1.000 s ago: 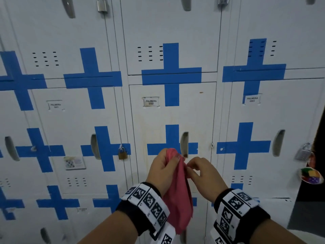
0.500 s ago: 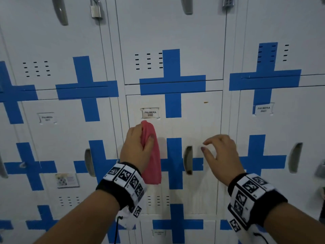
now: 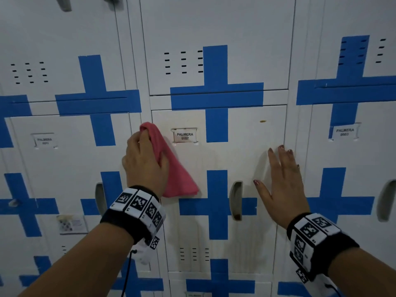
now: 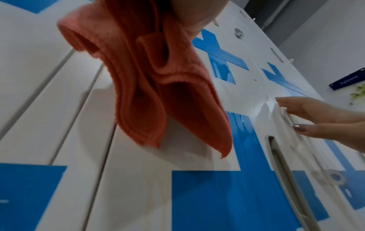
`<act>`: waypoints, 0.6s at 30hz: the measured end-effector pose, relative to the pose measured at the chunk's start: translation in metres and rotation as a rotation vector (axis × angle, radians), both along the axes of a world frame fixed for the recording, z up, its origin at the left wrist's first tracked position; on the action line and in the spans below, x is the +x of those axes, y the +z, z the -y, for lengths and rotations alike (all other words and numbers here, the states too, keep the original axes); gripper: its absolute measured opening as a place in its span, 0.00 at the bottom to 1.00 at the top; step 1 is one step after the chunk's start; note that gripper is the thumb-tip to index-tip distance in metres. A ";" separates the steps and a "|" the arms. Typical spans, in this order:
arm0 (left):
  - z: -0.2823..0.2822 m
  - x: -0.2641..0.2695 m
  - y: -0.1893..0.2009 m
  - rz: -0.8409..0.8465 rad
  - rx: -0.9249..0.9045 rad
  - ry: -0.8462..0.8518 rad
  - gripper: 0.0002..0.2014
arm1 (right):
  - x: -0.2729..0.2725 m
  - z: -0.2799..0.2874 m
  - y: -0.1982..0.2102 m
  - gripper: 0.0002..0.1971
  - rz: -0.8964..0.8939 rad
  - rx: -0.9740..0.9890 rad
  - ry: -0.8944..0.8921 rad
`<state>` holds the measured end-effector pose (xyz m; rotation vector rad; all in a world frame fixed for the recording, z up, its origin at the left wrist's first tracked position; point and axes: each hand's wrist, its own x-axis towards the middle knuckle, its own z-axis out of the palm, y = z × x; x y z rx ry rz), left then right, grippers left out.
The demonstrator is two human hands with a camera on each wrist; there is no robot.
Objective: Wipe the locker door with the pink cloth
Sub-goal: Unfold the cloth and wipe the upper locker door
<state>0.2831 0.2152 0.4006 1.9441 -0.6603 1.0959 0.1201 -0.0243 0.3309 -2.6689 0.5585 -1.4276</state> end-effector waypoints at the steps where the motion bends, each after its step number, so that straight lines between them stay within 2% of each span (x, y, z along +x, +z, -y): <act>1: 0.000 0.002 0.001 0.010 0.019 0.026 0.29 | 0.002 0.000 -0.001 0.38 0.001 0.005 -0.001; 5: 0.010 0.013 0.003 0.050 0.105 0.070 0.31 | 0.009 0.003 -0.004 0.37 -0.015 0.012 -0.029; 10: 0.027 0.023 0.000 0.076 0.138 0.015 0.29 | 0.010 0.005 -0.007 0.36 -0.029 -0.005 -0.056; 13: 0.032 0.023 0.001 0.087 0.070 -0.045 0.29 | 0.010 0.007 -0.008 0.35 -0.036 -0.020 -0.073; 18: 0.033 0.016 0.001 0.030 -0.151 -0.230 0.31 | 0.011 0.008 -0.009 0.34 -0.047 -0.029 -0.077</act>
